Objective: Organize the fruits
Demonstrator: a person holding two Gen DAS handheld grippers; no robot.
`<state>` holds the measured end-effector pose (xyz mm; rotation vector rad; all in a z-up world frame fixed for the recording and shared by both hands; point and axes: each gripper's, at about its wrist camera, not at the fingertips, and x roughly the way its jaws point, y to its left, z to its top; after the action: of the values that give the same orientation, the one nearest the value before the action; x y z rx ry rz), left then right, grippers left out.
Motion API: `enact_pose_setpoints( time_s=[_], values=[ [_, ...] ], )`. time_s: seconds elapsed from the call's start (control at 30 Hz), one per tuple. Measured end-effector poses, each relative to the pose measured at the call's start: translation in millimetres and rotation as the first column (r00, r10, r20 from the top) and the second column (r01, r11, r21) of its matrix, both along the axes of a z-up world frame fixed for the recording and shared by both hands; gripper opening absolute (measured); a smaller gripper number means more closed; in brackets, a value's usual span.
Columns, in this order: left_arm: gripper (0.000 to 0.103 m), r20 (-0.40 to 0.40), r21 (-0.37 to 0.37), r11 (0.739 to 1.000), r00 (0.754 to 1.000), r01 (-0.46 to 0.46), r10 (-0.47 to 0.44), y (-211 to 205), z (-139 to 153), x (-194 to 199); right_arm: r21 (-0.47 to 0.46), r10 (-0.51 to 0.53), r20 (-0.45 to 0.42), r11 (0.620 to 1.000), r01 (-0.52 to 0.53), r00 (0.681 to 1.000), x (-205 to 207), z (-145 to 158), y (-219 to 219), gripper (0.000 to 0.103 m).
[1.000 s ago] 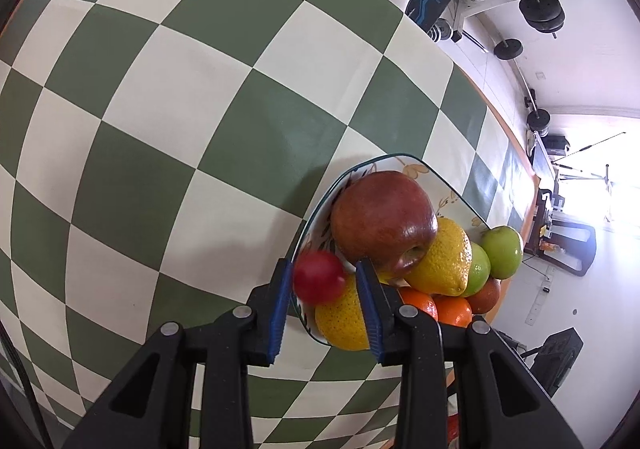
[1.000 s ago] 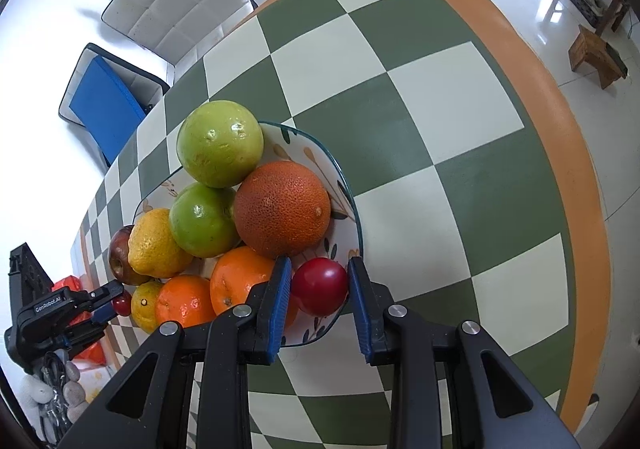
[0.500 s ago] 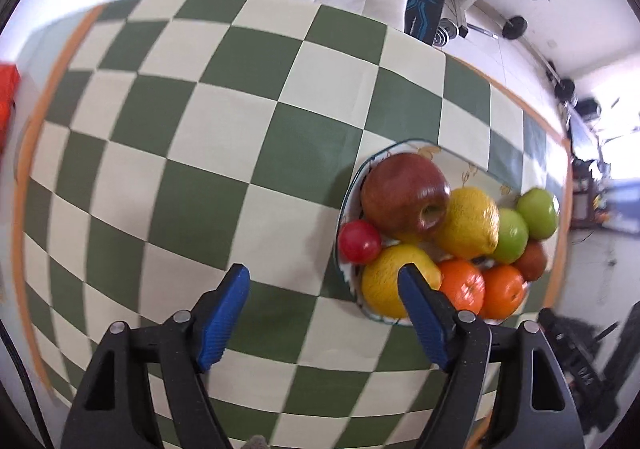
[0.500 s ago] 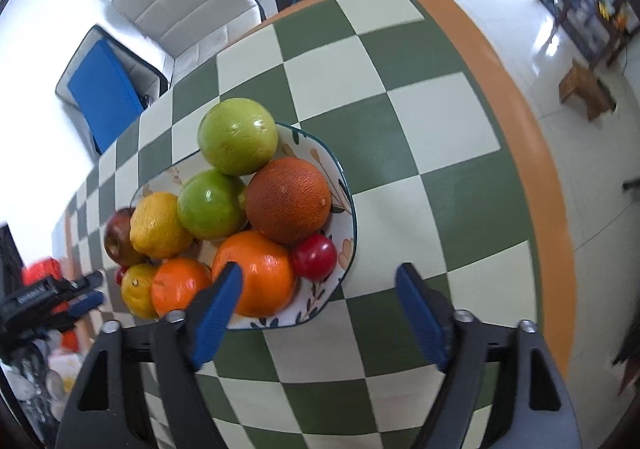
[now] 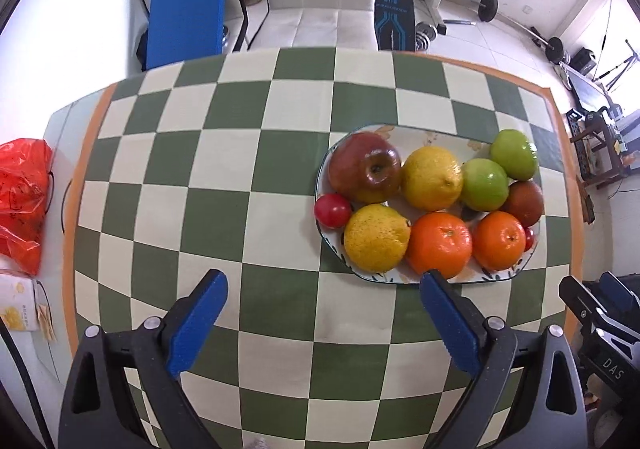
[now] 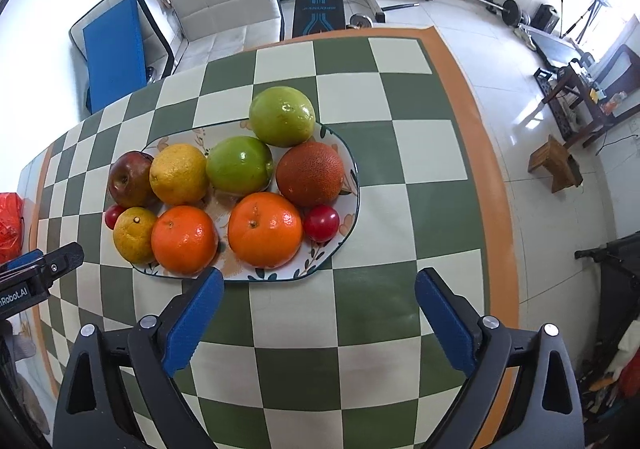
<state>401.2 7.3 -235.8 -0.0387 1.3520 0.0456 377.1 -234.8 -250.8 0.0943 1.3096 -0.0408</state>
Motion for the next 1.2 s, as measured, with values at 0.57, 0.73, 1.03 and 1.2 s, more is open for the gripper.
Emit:
enact_pose_setpoints(
  time_s=[0.57, 0.73, 1.03, 1.2],
  values=[
    [0.099, 0.196, -0.012, 0.999, 0.979, 0.052, -0.049, -19.0, 116.3, -81.2, -0.015, 0.023, 0.187, 1.0, -0.02, 0.982, -74.4, 124.5, 3.2, 0.099],
    [0.099, 0.245, -0.017, 0.997, 0.967, 0.076, -0.07, -24.1, 149.0, -111.0, -0.006, 0.028, 0.236, 1.0, -0.027, 0.971, -107.6, 161.1, 4.8, 0.099],
    [0.099, 0.306, 0.011, 0.995, 0.947, 0.1, -0.099, -31.9, 195.0, -156.2, -0.008, 0.03, 0.311, 1.0, -0.029, 0.95, -168.4, 229.4, 6.2, 0.099],
    [0.099, 0.334, 0.006, 0.995, 0.937, 0.102, -0.098, -34.0, 214.1, -172.4, -0.001, 0.038, 0.343, 0.999, -0.04, 0.939, -191.1, 259.9, 8.1, 0.099]
  ],
)
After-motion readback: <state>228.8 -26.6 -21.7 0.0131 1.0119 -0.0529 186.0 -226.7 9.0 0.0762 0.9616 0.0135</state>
